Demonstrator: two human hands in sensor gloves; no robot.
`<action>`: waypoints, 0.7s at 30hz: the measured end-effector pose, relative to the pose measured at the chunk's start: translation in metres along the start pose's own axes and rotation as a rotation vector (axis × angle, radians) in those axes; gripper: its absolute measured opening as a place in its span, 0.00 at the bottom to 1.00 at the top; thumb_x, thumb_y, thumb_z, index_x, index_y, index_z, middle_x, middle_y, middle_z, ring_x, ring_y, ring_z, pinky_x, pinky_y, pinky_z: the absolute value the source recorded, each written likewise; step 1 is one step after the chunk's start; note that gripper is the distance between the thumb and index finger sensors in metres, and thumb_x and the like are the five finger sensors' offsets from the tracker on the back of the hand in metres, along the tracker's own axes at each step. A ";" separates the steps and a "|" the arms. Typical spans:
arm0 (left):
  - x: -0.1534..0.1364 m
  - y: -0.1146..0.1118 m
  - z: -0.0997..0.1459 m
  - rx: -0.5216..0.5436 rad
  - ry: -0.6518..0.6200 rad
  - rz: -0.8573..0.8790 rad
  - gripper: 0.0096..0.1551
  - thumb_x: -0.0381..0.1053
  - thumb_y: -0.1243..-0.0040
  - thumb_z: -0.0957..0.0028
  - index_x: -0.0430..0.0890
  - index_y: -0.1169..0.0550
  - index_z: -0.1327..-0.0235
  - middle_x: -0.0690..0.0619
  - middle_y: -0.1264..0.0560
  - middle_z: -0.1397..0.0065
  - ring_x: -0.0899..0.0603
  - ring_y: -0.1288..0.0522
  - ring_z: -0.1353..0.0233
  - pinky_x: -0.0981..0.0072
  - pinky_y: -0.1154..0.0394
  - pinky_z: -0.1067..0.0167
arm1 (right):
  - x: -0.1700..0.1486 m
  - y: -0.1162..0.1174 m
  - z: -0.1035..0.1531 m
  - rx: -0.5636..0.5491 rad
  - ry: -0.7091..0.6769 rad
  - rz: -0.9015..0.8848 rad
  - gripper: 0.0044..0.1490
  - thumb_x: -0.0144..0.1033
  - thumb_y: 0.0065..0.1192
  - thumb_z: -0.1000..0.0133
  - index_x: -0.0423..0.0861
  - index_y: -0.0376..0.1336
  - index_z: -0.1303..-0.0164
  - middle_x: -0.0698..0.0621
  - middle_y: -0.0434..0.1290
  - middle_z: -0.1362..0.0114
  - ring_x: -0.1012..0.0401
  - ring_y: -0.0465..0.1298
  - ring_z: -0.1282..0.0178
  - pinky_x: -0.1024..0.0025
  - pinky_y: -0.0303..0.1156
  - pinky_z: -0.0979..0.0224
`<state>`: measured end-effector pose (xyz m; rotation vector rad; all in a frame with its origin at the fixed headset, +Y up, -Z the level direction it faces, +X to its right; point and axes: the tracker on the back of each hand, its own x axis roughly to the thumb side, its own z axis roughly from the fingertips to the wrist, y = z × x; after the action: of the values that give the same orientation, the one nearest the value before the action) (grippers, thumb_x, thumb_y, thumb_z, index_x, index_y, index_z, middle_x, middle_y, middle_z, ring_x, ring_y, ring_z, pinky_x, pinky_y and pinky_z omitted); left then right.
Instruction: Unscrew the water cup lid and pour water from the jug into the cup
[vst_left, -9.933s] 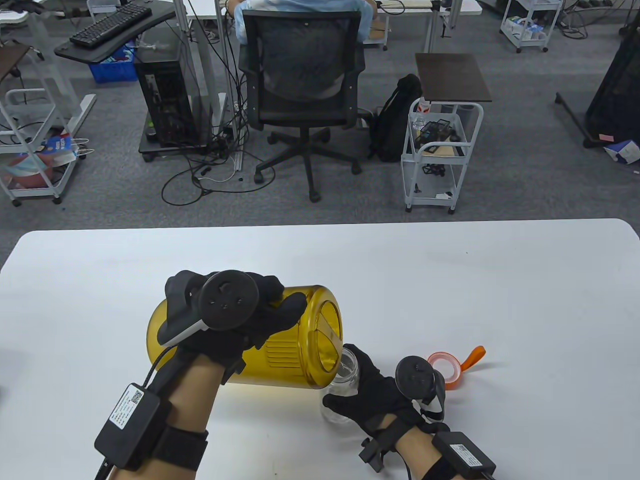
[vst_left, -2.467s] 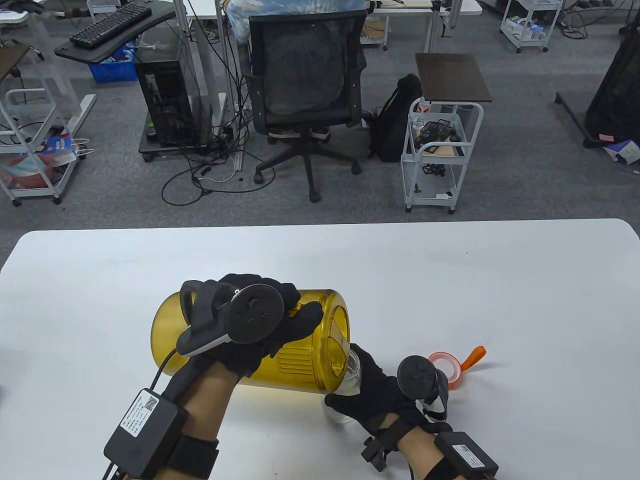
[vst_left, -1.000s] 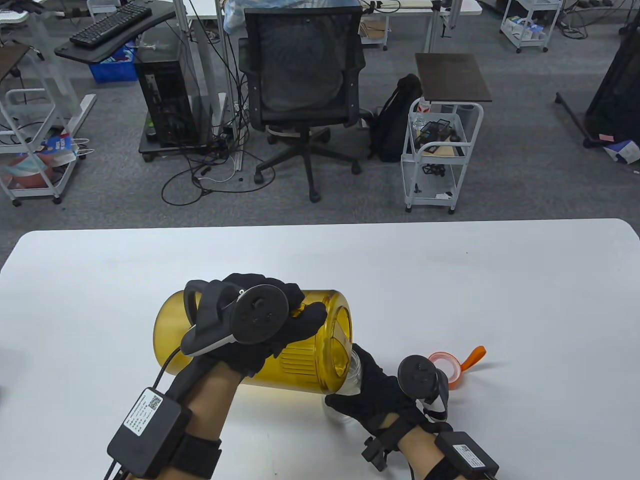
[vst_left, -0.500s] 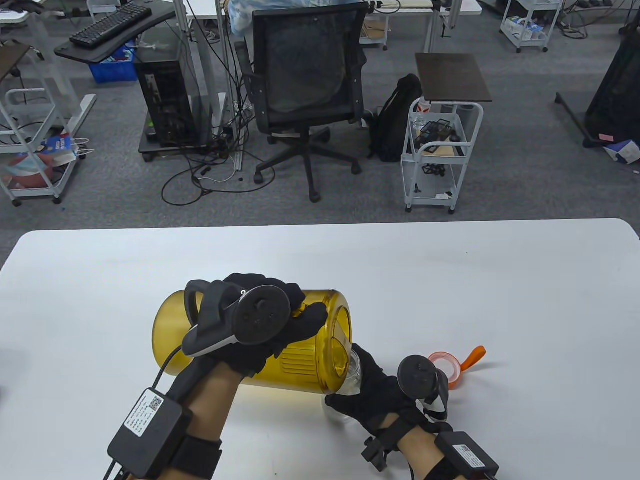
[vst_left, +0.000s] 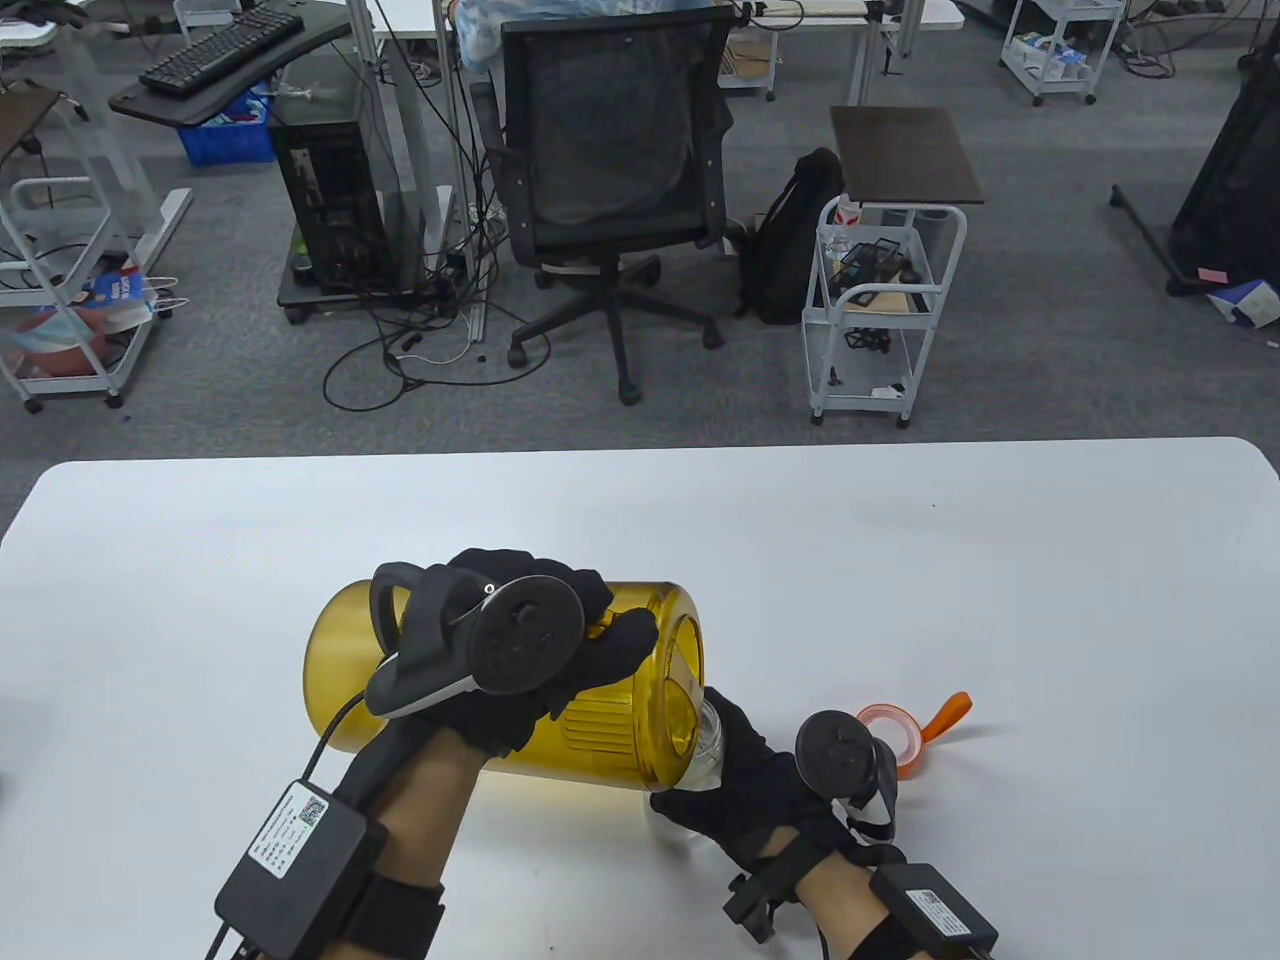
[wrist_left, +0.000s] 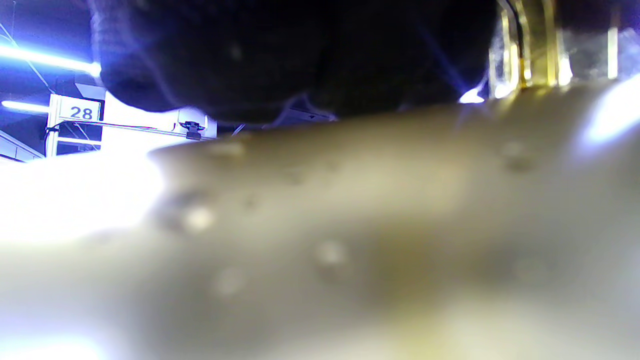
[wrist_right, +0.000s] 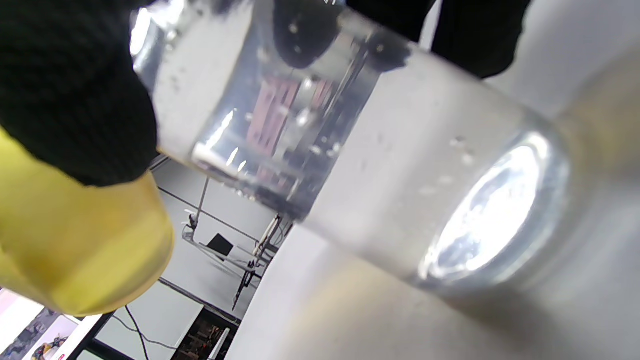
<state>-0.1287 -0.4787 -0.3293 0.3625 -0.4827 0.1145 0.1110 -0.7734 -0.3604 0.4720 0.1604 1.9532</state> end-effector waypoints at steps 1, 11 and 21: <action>0.000 0.000 0.000 0.001 0.001 0.000 0.40 0.87 0.47 0.60 0.53 0.09 0.80 0.56 0.12 0.77 0.45 0.14 0.72 0.48 0.17 0.53 | 0.000 0.000 0.000 0.000 0.000 0.000 0.69 0.64 0.85 0.59 0.54 0.44 0.19 0.47 0.56 0.17 0.37 0.66 0.21 0.29 0.66 0.26; 0.000 0.000 0.001 0.003 0.004 0.000 0.40 0.86 0.47 0.60 0.53 0.09 0.80 0.56 0.12 0.77 0.45 0.14 0.72 0.48 0.17 0.53 | 0.000 0.000 0.000 0.000 0.000 0.000 0.69 0.64 0.85 0.59 0.54 0.44 0.19 0.47 0.56 0.17 0.37 0.66 0.21 0.29 0.66 0.26; -0.001 0.001 0.001 0.005 0.004 0.001 0.40 0.86 0.47 0.60 0.53 0.09 0.80 0.56 0.12 0.77 0.45 0.14 0.72 0.48 0.17 0.53 | 0.000 0.000 0.000 0.000 0.000 0.000 0.70 0.64 0.85 0.59 0.54 0.44 0.19 0.47 0.56 0.17 0.37 0.66 0.21 0.29 0.66 0.26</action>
<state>-0.1301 -0.4785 -0.3284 0.3669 -0.4786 0.1175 0.1110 -0.7734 -0.3604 0.4720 0.1604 1.9532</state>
